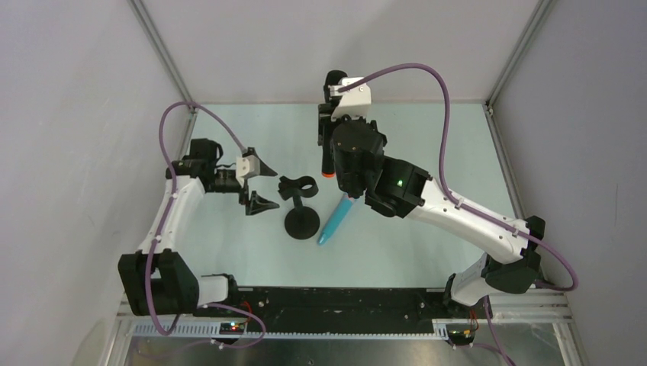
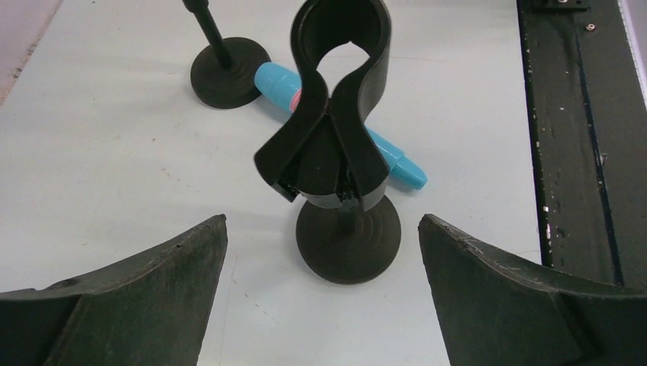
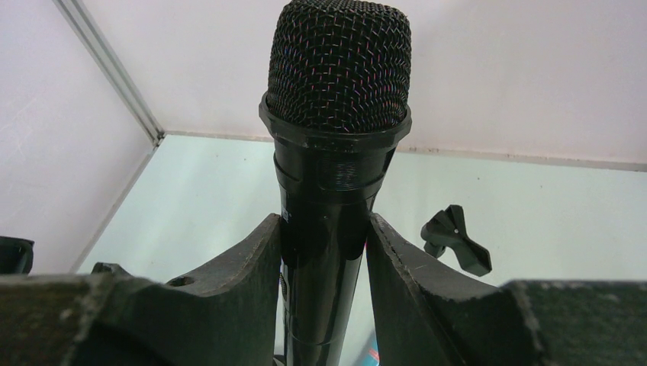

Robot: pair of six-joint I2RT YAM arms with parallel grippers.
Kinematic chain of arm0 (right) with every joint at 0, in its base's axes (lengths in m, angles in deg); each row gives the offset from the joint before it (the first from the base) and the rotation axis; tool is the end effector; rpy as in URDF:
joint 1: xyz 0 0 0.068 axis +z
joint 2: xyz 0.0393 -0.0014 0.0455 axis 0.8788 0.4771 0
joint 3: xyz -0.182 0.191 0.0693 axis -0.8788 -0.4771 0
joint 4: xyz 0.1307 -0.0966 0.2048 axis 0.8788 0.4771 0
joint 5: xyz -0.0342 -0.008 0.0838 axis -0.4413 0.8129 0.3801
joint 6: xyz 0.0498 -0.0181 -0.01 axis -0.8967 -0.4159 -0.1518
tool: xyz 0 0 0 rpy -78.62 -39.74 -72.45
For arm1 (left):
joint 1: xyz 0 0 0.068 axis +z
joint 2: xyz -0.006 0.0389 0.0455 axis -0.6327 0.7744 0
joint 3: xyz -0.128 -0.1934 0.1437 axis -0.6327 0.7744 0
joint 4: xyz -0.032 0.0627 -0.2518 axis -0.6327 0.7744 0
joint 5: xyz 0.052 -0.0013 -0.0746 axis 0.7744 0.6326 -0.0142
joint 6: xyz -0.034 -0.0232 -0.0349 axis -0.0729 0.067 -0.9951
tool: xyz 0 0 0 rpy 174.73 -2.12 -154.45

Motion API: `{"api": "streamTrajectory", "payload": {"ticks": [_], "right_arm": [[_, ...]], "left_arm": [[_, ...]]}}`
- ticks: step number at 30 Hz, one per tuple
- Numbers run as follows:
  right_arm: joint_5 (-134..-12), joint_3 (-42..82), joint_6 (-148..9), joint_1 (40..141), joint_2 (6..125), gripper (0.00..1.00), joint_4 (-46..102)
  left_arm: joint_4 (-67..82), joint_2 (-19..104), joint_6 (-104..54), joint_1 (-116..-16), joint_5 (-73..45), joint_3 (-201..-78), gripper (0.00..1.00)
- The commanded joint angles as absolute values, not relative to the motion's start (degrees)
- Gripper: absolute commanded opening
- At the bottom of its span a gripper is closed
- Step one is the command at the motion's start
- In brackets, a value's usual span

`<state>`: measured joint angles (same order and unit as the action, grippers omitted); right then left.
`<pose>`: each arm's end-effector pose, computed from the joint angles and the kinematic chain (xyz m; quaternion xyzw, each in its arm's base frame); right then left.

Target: Attach the microphones to the stand

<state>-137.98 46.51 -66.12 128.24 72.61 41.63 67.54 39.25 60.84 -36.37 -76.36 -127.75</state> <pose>0.1562 0.2872 0.4962 -0.0381 0.7063 0.0767 0.7027 0.2224 -0.0225 0.2926 0.5524 0.5914 -0.3553 0.4679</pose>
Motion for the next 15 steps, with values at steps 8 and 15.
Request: {"api": "streamTrajectory", "payload": {"ticks": [8,15], "right_arm": [[-139.32,49.01,-68.71,128.24,69.27,0.0,41.46],[-139.12,48.06,-69.51,127.97,68.52,0.0,41.48]], "left_arm": [[67.31,43.39,59.99,-43.12,-71.01,-135.35,1.0],[67.26,43.58,60.98,-48.85,-62.94,-136.69,1.0]]}}
